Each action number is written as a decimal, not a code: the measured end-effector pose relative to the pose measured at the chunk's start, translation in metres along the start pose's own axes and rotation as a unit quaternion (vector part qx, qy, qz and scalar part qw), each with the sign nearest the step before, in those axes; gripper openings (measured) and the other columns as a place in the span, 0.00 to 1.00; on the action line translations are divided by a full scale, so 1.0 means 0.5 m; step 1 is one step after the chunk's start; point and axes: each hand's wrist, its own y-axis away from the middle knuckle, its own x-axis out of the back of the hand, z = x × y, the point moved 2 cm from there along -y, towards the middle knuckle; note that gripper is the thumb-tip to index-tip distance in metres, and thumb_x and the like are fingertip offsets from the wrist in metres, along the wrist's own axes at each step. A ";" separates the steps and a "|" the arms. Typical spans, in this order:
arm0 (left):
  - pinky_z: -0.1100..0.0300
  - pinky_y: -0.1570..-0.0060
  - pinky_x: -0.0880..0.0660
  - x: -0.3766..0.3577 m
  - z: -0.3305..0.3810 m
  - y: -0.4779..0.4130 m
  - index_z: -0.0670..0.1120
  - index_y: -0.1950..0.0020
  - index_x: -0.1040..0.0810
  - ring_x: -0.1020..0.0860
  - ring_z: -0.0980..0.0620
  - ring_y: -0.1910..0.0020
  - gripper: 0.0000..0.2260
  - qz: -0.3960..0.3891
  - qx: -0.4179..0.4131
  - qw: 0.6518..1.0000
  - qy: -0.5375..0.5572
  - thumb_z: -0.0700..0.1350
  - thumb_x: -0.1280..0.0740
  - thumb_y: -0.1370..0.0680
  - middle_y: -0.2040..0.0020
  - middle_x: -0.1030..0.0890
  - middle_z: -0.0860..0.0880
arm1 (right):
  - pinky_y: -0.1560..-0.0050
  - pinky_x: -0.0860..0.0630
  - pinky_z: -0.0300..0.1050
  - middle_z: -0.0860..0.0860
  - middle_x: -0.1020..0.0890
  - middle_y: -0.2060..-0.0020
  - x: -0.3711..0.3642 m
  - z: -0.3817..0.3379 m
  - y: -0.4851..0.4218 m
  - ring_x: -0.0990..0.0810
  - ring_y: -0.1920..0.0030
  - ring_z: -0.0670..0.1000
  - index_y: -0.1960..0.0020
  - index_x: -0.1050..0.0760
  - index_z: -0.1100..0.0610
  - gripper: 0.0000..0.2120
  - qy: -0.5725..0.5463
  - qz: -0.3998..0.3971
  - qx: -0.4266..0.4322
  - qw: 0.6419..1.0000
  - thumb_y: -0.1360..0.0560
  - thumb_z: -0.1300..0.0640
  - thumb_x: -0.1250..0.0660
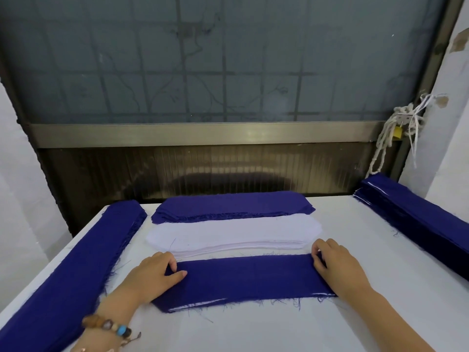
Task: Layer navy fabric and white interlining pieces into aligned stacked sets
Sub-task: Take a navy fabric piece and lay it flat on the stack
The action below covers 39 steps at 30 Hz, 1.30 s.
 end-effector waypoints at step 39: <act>0.62 0.60 0.27 0.011 0.058 -0.259 0.51 0.46 0.19 0.24 0.53 0.49 0.07 0.319 0.082 0.944 0.017 0.46 0.36 0.20 0.49 0.19 0.53 | 0.60 0.31 0.38 0.52 0.26 0.44 -0.086 -0.089 -0.282 0.26 0.60 0.47 0.48 0.22 0.54 0.06 -0.202 0.098 -0.115 0.968 0.22 0.54 0.34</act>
